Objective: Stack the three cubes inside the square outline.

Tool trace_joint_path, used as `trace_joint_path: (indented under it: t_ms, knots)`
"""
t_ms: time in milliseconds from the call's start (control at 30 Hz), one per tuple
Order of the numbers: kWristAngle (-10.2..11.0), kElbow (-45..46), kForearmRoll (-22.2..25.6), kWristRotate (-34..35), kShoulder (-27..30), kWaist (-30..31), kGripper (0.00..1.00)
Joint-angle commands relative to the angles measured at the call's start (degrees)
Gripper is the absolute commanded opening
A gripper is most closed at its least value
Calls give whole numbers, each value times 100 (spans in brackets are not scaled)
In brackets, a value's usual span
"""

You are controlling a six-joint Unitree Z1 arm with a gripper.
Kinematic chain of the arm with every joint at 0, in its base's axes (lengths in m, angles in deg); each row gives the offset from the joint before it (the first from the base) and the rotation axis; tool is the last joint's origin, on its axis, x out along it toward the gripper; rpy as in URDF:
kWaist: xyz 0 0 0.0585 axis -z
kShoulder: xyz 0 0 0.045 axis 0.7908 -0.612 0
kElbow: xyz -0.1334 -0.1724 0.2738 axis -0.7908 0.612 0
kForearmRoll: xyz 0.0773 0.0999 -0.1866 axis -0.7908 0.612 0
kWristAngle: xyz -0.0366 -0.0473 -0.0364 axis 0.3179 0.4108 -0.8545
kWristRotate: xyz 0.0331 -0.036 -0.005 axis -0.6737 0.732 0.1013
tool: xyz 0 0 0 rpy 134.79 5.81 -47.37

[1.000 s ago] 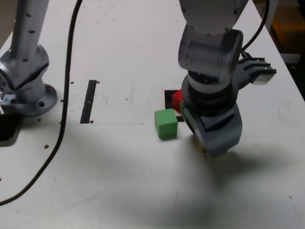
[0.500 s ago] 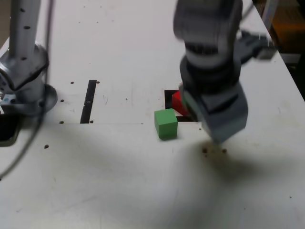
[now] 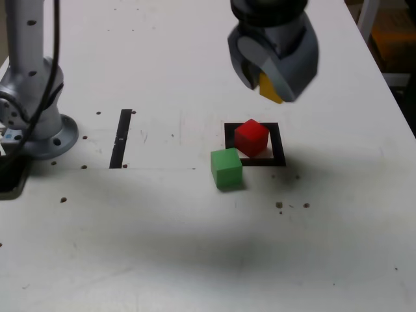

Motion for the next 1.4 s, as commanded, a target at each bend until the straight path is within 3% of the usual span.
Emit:
trace_joint_path:
  t_ms: [0, 367, 900, 1100, 1367]
  knots:
    - [-50, 58, -45, 65, 7, -45, 25]
    - [-360, 421, -110, 432, -9, -261, 25]
    - [-659, 1153, -680, 486, -147, -353, 26]
    - [-683, 1259, -799, 452, -156, -397, 27]
    - [-670, 1331, -916, 366, -169, -462, 43]
